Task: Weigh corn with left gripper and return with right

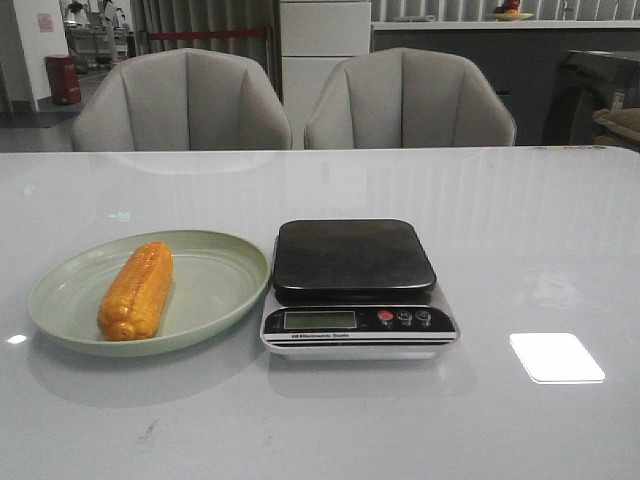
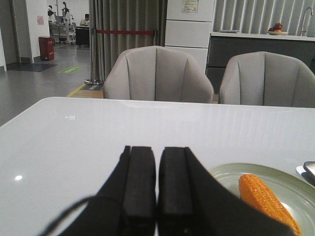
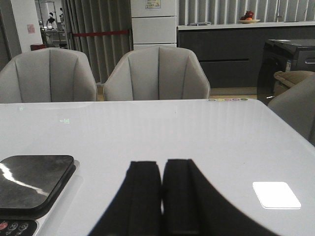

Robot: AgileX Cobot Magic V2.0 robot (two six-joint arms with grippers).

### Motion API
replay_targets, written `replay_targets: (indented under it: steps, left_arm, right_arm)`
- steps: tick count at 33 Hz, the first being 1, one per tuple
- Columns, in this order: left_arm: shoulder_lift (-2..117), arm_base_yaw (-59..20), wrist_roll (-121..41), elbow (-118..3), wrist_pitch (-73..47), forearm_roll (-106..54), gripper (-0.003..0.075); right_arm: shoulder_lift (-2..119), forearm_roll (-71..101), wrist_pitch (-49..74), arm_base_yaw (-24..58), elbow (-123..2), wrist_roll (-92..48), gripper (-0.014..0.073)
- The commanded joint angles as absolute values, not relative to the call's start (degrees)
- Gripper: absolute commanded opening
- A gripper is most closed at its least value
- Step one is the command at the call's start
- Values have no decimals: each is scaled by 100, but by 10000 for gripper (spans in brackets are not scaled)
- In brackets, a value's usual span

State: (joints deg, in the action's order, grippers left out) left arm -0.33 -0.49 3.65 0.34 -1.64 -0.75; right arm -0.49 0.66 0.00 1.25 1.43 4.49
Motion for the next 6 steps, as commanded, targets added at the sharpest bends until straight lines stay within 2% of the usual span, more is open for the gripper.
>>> replay_targets:
  steps: [1,6]
  left_arm:
    - [-154,-44,398,215,303,-123,114]
    - [-154,-44,398,215,303,-123,114]
  right_arm:
    - [-160,0,-463,100,210,453,165]
    - [-160,0,-463,100,210,453,165]
